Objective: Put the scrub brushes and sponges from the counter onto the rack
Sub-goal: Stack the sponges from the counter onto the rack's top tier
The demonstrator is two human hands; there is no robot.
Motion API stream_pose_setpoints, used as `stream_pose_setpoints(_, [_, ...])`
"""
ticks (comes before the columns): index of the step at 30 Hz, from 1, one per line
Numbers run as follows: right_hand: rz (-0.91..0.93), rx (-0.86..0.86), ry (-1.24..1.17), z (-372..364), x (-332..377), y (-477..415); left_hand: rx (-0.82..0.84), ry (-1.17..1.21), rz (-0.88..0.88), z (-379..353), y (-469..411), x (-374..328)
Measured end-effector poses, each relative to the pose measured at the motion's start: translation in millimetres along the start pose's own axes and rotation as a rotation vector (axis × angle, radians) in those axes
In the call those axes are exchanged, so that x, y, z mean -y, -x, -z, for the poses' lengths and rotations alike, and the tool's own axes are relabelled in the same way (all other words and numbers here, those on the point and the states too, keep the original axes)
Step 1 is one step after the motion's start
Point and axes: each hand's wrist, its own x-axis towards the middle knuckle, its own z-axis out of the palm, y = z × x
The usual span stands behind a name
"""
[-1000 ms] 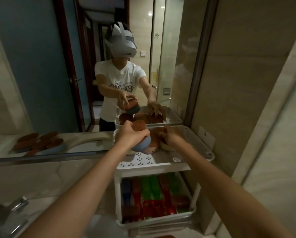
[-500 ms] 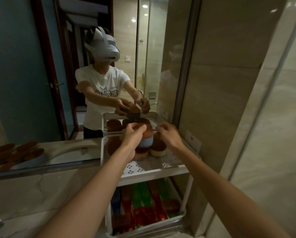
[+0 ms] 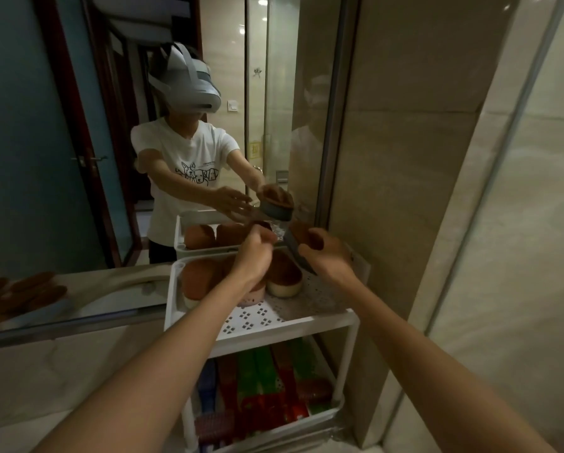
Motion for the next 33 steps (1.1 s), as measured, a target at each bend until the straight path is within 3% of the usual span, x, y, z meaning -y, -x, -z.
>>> stream_pose_setpoints(3, [-0.008, -0.006, 0.233, -8.6, -14.0, -6.1, 0.251, -0.746, -0.170, -2.9, -1.7, 22.7])
stream_pose_setpoints(6, [-0.001, 0.040, 0.341, -15.0, -20.3, -7.3, 0.369, -1.063, -0.218, -3.6, 1.2, 34.5])
stream_pose_setpoints(15, [-0.012, 0.157, 0.476, -27.0, -31.8, -15.8, 0.207, -1.161, -0.275, -2.0, 2.5, 50.3])
stream_pose_setpoints(23, [-0.066, 0.218, 0.606, -31.2, -32.6, -16.5, 0.223, -1.163, -0.254, -2.0, 4.2, 50.1])
stream_pose_setpoints(33, [0.029, 0.211, 0.516, -27.0, -19.5, -3.8, 0.308, -1.125, -0.198, 0.0, 4.1, 42.8])
